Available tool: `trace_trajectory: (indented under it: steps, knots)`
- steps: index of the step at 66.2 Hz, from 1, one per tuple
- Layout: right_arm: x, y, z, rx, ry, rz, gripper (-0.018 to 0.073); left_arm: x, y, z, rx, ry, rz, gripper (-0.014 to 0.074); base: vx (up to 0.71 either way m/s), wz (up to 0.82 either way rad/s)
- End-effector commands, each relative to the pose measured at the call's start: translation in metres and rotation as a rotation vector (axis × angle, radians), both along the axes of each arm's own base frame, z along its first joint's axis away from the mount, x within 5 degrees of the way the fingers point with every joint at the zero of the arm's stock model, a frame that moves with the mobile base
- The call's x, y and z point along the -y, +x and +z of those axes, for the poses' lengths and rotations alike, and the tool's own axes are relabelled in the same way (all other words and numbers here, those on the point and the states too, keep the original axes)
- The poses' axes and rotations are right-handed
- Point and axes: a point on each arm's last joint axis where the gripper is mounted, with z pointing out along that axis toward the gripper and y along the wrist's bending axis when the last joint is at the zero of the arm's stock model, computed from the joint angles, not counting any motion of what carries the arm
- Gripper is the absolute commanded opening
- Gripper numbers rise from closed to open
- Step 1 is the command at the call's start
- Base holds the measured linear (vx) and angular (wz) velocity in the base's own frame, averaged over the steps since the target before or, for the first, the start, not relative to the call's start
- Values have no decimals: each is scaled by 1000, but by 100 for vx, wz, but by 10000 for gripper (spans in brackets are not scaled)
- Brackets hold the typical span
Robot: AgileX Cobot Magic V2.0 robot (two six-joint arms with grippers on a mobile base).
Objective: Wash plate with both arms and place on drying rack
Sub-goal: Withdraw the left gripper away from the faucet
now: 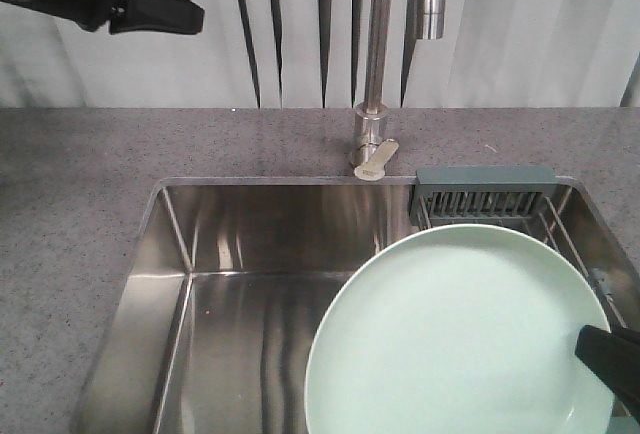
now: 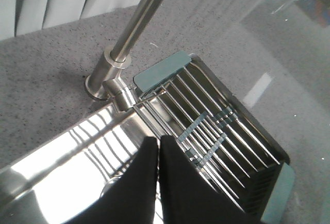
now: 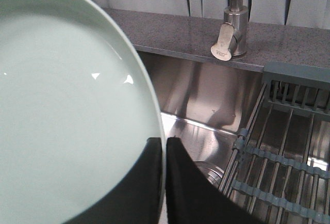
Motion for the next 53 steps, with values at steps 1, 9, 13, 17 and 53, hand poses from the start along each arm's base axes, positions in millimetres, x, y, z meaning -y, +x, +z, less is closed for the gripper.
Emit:
trace_trajectory:
  steps: [1,9,13,17,53]
  knots:
    - [0,2,12,50,53,-19,-2,0,-45,50,117,-26,-8,-6,0,0]
    - [0,2,12,50,53,-19,-2,-1,-77,60,150,-18,-12,-6,0,0]
    - [0,2,12,50,53,-19,-2,-3,-97,60,168,-9,-14,-6,0,0]
    - [0,2,12,50,53,-19,-2,-4,-111,55,185,-1,-4,-6,0,0]
    - [0,2,12,50,53,-18,-2,-30,-270,-107,277,60,304,-6,0,0]
